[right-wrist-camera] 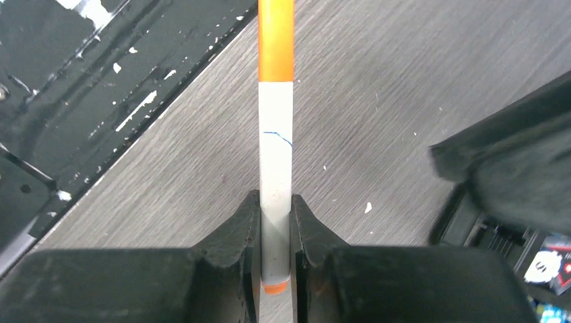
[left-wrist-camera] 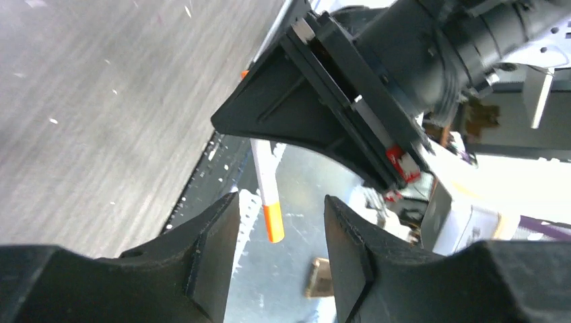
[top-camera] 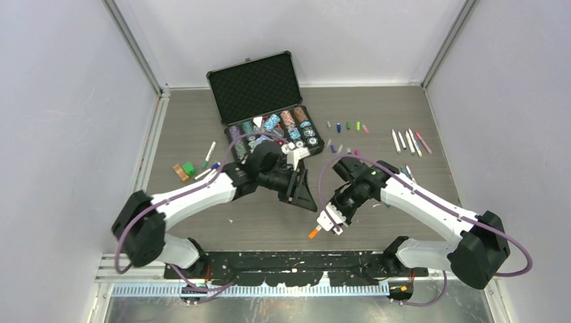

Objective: Open the pen caps
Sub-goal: Open the pen cap from the pen.

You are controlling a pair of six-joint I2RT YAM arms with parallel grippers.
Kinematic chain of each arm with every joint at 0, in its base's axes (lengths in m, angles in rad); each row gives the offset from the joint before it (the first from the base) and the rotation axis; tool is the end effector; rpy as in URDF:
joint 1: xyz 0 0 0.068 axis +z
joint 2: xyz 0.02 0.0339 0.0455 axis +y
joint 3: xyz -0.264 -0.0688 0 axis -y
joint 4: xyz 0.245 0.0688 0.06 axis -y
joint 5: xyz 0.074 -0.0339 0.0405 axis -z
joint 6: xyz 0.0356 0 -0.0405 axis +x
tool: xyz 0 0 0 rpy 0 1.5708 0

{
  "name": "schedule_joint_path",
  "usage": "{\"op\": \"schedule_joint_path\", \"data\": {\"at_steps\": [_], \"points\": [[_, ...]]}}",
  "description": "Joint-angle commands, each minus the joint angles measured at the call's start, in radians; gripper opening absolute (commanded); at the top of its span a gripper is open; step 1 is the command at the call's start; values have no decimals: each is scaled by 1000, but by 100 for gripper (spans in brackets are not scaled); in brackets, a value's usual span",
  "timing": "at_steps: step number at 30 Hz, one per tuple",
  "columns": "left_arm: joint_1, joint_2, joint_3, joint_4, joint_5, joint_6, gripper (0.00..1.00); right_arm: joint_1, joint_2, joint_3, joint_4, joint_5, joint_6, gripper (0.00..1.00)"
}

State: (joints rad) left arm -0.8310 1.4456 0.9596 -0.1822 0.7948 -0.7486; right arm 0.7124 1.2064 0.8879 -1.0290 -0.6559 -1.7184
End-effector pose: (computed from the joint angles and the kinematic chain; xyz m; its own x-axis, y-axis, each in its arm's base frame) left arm 0.1898 -0.2456 0.2528 -0.9152 0.2955 -0.2741 0.3714 0.3542 -0.8582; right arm 0.1372 0.1472 0.2408 0.7220 -0.4122 -0.5557 -0.6388 -0.7057 -0.3065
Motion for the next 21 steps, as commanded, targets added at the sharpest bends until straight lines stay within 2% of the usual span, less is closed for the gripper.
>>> {"op": "schedule_joint_path", "data": {"at_steps": [1,3,7,8,11,14,21], "points": [[9,-153,-112,208,-219,-20,53,-65,-42,12,-10,-109,134,1],[9,-227,-185,319,-330,-37,55,-110,-46,19,-12,-170,194,0],[9,-426,-342,521,-578,-44,92,-180,-47,22,10,-296,339,0],[9,-471,-380,558,-634,-50,99,-189,-45,22,30,-317,391,0],[9,-558,-473,667,-739,-99,100,-202,-31,17,173,-339,653,0],[9,-567,-496,717,-707,-135,100,-203,-8,12,338,-314,967,1],[6,-472,-526,870,-669,-289,92,-215,39,-2,528,-311,1263,0]]}}
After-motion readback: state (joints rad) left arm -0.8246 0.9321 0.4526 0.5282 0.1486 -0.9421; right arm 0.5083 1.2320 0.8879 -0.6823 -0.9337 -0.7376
